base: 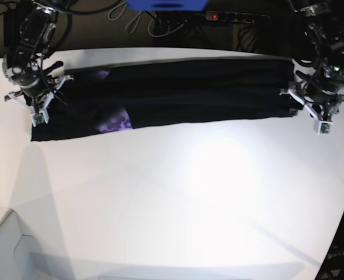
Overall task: Layout the t-shirt on the table in an organized manner, then fold the t-shirt properly
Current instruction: 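Regrasp the strip ends with both grippers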
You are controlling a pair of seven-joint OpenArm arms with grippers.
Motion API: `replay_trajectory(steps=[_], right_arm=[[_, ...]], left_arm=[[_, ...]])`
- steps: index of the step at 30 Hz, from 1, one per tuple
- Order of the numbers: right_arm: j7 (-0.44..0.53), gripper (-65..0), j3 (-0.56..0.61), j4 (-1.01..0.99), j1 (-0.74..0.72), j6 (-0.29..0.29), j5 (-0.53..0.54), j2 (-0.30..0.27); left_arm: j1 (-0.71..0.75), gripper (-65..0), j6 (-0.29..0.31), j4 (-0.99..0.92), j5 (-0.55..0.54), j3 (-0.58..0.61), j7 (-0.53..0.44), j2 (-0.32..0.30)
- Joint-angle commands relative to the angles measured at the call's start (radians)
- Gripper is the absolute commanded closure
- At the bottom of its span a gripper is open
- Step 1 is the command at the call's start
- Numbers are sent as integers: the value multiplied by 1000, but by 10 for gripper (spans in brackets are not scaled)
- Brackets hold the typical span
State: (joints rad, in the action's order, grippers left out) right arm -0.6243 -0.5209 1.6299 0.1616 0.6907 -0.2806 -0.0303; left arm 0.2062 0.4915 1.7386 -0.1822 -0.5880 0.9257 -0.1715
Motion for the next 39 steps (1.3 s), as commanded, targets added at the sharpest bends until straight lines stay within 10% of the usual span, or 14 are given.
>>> replay_trajectory(steps=[1,13,22,39], right_arm=[[-32,0,0,-1,2,7,-6,0],[-32,0,2,-1,3,7,-4,2],[-32,0,2,-1,5,7,-4,2],[-32,0,2,-1,5,7,-4,2]], left_arm=[[-1,-356,0,31,-6,-25,3,-6],[46,-358,138,36,-311,-243,88,40],[42,-520,138,-58,-316,-247,91,80],[2,-479,138,-269,-305,-217,88,43]])
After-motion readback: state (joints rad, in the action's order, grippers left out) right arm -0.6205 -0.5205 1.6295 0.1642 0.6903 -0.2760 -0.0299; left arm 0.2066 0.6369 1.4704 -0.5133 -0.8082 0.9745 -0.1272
